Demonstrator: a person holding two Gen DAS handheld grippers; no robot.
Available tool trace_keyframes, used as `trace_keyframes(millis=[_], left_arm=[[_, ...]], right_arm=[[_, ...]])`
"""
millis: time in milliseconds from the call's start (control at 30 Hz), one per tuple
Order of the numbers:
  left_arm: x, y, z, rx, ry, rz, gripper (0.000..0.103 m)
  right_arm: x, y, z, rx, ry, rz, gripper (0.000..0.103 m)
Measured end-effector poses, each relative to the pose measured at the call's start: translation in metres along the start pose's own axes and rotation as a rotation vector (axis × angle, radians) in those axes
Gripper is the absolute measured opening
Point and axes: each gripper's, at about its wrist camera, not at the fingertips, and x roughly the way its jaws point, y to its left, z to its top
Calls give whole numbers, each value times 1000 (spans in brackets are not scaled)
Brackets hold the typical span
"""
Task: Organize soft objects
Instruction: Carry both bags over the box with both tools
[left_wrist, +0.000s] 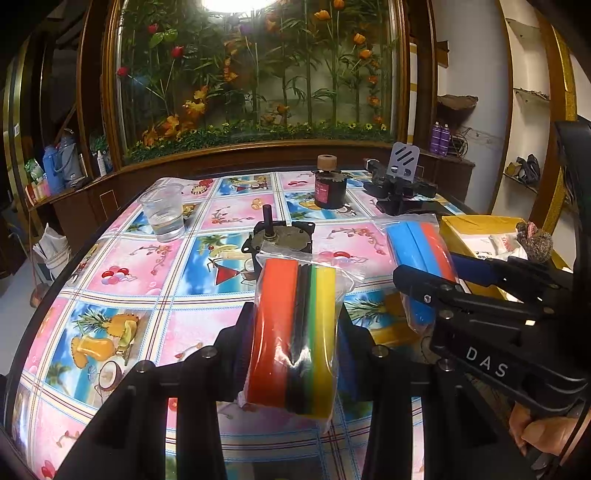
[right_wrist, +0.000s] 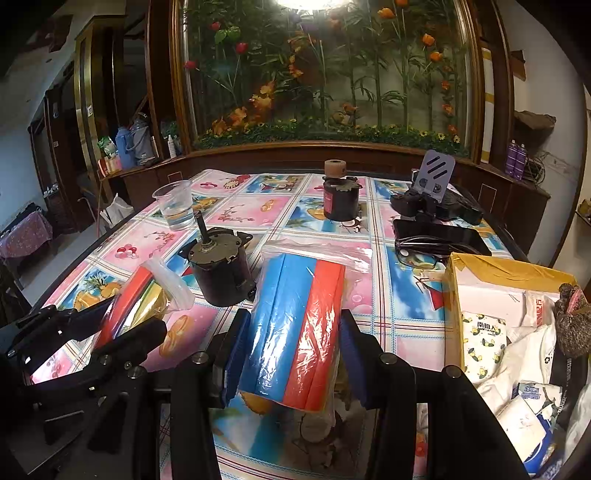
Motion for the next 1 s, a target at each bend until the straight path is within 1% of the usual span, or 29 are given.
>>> trace_keyframes(millis=[733,833,933,1000], left_arm=[[-2,0,0,10,-10,20,39],[-4,-1,3,-23,-16,-4,39],[-2,-9,9,-67,-9,-72,39],[-1,-22,11,-71,-9,-109,39]], right_arm=[[-10,-1,1,5,-22,-22,51],[-16,-9,6,29,-44,-31,51],[-28,-28,14,97,-83,-37,51],[-41,-44,19,146,-122,-58,51]])
